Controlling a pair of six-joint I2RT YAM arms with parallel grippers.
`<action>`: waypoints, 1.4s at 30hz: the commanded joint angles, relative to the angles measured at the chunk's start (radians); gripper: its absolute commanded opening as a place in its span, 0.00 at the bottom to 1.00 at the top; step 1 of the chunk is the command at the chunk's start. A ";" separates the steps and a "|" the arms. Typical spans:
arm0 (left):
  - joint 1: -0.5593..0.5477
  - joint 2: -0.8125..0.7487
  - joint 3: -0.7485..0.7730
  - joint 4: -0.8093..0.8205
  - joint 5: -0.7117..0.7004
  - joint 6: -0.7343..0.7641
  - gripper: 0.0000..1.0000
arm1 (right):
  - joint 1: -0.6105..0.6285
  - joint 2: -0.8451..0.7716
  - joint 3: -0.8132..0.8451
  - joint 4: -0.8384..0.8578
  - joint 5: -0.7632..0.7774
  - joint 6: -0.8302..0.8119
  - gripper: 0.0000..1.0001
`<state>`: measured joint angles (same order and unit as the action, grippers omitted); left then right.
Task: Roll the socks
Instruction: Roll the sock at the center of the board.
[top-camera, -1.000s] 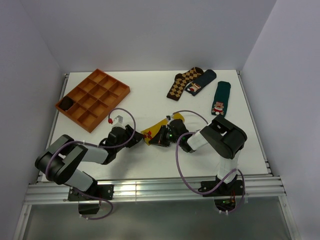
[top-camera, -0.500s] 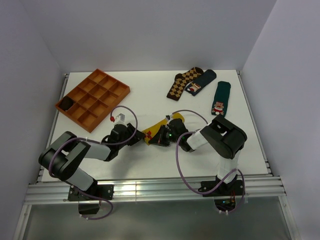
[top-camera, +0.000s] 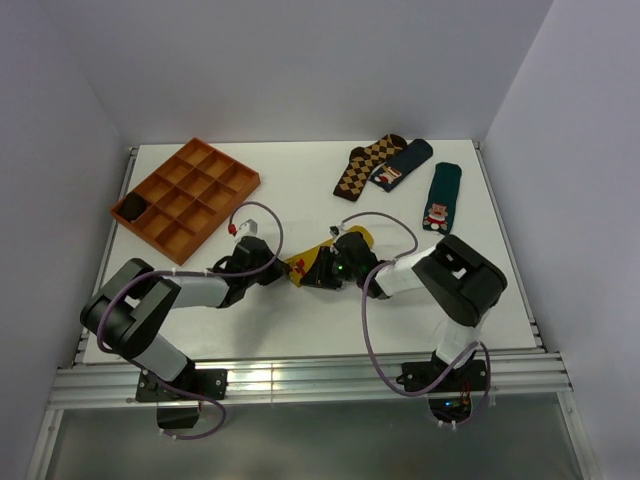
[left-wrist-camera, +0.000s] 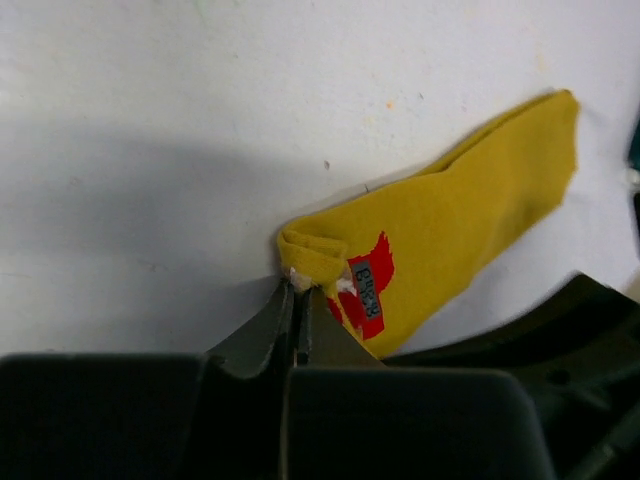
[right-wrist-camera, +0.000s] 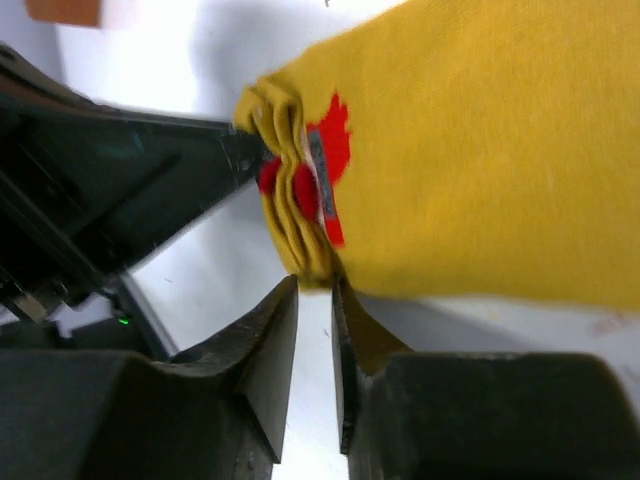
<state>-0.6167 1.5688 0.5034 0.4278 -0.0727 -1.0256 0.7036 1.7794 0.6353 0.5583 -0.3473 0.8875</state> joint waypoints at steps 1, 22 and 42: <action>-0.024 -0.004 0.093 -0.291 -0.154 0.070 0.00 | 0.010 -0.101 0.023 -0.145 0.074 -0.113 0.30; -0.140 0.267 0.736 -1.123 -0.325 0.193 0.00 | 0.344 -0.259 -0.210 0.313 0.651 -0.637 0.58; -0.144 0.320 0.773 -1.138 -0.230 0.233 0.00 | 0.548 0.047 0.033 0.310 0.975 -0.978 0.59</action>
<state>-0.7517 1.8706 1.2648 -0.6788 -0.3481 -0.8104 1.2415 1.7931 0.6189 0.8253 0.5507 -0.0380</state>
